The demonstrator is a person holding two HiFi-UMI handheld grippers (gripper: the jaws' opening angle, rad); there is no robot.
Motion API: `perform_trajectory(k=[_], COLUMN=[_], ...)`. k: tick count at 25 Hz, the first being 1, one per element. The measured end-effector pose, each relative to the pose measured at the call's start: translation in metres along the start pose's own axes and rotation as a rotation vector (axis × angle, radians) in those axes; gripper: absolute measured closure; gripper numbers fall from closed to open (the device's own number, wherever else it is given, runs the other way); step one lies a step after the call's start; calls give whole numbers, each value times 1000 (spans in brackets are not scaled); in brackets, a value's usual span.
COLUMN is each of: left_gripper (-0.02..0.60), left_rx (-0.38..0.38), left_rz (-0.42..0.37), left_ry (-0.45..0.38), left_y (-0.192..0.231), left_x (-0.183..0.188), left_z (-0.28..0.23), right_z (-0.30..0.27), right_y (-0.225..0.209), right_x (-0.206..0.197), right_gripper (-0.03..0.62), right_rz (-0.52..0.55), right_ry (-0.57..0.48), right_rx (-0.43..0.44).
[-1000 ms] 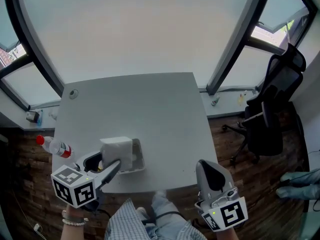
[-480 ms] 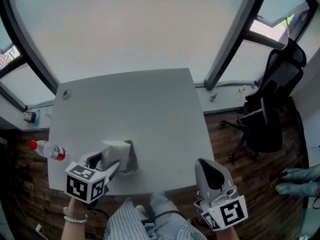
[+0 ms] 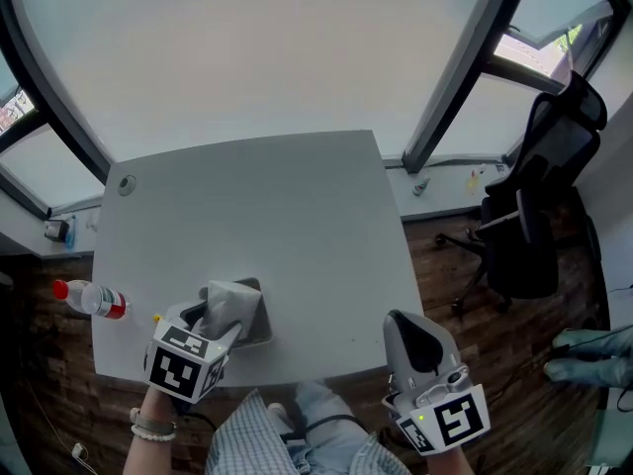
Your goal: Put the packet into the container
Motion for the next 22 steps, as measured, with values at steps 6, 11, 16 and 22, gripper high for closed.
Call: perform_trajectory(k=[6,11,16,22], left_gripper=[319,318,313,299], left_rx=[19,53,72,90], left_rz=[-109,-257,-375,-416], left_ry=[61,149,181,157], left_y=[-3,-10,-18,-21], left_x=[-6,-12,-9,-9], left_z=[-9,-18,-26,-30], right_z=[-2,-5,-6,-7], right_y=[2,5,7,10], right_x=[-2,-4,-7,-9], right_gripper=[592,592,592,592], right_rz=[-4,-5,-8,-10], right_ry=[8,11,18,22], right_rx=[1,4,5,6])
Point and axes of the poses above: the fingertips, and each gripper's own axes: z backward along the fingers, y to its left, x out of its top, the point moved 4 cm from there along z, backward along the fingers, and after that the axes turned 14 degrees about -z, right-handed, at the moved point
